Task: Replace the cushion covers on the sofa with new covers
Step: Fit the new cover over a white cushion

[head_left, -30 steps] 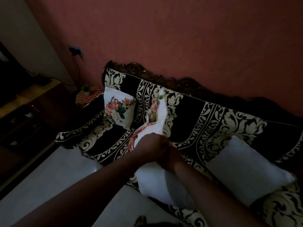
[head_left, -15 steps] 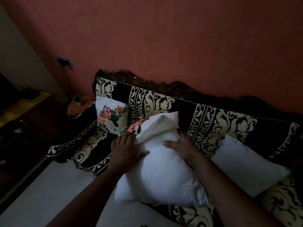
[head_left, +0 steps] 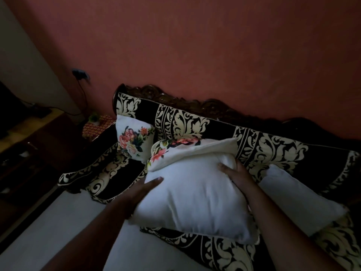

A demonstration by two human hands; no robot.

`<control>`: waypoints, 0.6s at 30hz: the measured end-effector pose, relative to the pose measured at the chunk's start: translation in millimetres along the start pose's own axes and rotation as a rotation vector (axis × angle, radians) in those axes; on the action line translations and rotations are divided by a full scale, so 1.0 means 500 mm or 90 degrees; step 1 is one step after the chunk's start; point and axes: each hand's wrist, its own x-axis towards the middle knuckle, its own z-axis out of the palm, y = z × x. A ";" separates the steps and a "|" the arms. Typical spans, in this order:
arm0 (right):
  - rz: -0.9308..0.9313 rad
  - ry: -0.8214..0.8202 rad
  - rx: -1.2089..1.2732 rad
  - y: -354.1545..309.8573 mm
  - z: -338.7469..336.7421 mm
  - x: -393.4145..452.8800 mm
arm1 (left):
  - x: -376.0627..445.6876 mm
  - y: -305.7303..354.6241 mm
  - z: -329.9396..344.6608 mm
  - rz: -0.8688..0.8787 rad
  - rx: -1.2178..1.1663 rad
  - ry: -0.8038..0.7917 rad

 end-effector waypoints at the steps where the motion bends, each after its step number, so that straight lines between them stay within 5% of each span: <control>1: 0.013 0.010 -0.059 0.006 -0.003 0.002 | 0.003 0.002 0.005 0.026 -0.002 0.033; 5: 0.094 0.028 -0.345 0.049 0.010 0.008 | 0.017 0.005 0.042 0.120 -0.046 0.127; 8: -0.028 0.021 -0.480 0.049 0.052 -0.004 | 0.028 0.007 0.082 0.178 0.002 0.178; 13: -0.292 -0.087 -0.509 -0.009 0.158 -0.030 | 0.034 0.019 0.154 0.199 0.418 0.287; 18: -0.317 0.040 -0.550 -0.021 0.178 -0.024 | 0.036 0.012 0.172 0.237 0.593 0.292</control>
